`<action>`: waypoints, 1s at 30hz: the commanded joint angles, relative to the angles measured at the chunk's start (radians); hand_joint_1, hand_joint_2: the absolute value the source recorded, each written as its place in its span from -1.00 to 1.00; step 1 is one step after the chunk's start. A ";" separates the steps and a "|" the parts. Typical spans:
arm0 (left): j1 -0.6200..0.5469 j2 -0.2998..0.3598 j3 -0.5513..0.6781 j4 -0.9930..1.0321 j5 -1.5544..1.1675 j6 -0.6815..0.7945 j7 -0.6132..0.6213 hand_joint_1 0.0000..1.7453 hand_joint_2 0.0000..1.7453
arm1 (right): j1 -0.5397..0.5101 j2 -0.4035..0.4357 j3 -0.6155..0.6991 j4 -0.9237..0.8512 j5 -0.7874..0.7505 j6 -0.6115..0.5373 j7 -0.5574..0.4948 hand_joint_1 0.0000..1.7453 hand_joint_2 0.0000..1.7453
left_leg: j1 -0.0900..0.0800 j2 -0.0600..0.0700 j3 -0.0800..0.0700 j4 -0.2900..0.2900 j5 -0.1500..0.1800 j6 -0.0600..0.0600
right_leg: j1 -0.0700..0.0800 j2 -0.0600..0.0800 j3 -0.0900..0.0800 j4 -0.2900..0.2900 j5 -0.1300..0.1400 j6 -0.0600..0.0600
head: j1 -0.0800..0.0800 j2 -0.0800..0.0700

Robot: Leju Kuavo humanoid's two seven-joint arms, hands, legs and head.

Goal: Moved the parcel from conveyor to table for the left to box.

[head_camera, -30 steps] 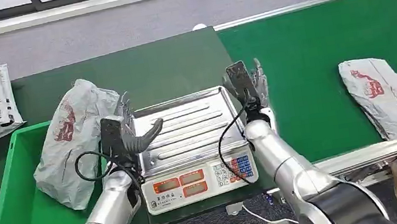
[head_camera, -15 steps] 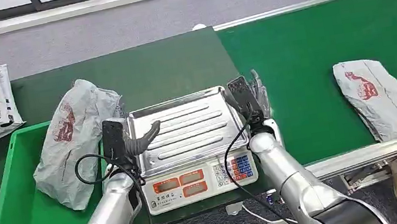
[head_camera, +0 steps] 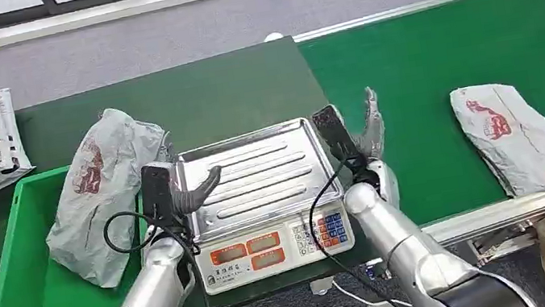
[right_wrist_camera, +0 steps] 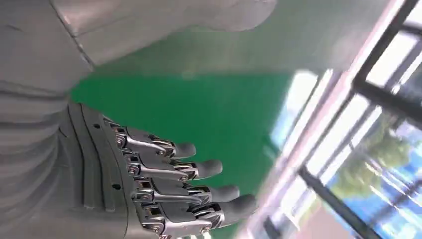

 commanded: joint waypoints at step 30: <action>-0.022 0.012 0.031 0.021 -0.018 0.021 0.031 -1.00 1.00 | -0.015 -0.271 -0.286 0.325 0.732 0.050 0.727 -1.00 1.00 | 0.001 0.001 0.002 -0.001 -0.002 0.001 | 0.000 0.002 0.003 -0.002 0.000 0.000 | 0.000 0.000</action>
